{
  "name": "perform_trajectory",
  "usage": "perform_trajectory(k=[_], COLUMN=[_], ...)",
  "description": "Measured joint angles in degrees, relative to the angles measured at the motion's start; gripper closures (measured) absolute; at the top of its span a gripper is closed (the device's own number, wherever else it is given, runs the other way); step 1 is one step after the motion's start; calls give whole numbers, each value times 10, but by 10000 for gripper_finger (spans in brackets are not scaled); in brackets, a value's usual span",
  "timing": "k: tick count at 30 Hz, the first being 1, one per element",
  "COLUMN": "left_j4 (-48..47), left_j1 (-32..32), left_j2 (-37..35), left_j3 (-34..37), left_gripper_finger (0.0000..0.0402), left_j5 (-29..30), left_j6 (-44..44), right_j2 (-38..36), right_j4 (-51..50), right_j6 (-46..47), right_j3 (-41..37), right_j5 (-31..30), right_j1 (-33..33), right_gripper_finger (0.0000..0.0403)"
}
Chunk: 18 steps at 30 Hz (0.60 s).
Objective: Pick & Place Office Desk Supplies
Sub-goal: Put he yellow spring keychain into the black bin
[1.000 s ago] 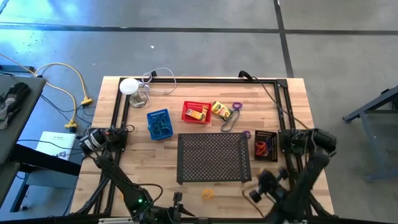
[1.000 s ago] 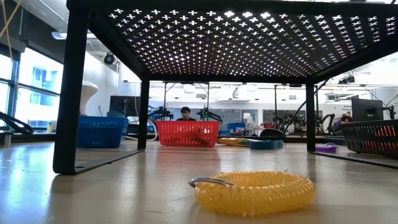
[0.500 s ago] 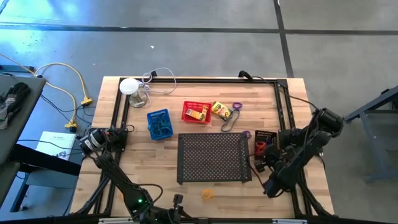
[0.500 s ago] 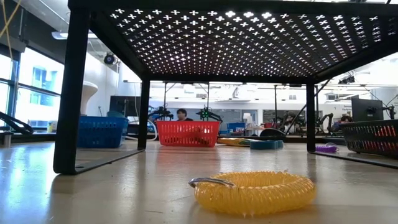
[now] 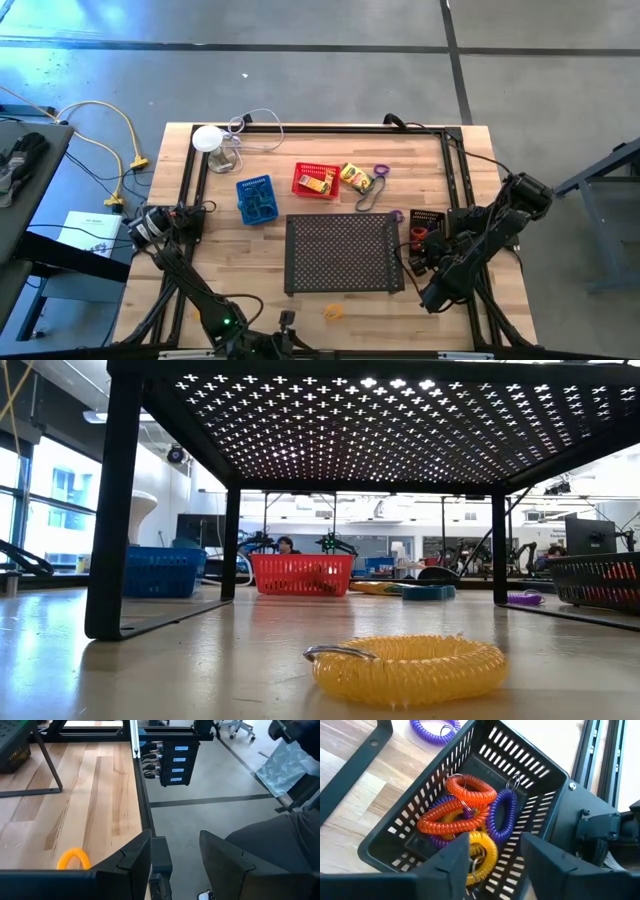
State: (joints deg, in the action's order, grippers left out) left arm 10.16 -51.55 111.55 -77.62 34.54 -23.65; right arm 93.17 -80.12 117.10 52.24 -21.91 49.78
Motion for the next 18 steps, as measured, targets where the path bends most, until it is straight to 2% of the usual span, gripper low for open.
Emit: perform_trajectory(k=[6, 12, 14, 18], left_j4=[-9, -27, -33, -44], left_j1=[1, 0, 0, 0], left_j2=[0, 0, 0, 0], left_j3=[0, 0, 0, 0], left_gripper_finger=[241, 241, 241, 241], left_j5=[0, 0, 0, 0], left_j6=[-4, -4, -4, -4], right_j2=[0, 1, 1, 1], right_j4=[-52, -95, -80, 23], right_j6=[-4, -18, -31, -58], right_j3=[36, 115, 147, 193], right_j5=[1, 11, 18, 89], right_j1=[0, 2, 11, 38], right_gripper_finger=[182, 175, 176, 176])
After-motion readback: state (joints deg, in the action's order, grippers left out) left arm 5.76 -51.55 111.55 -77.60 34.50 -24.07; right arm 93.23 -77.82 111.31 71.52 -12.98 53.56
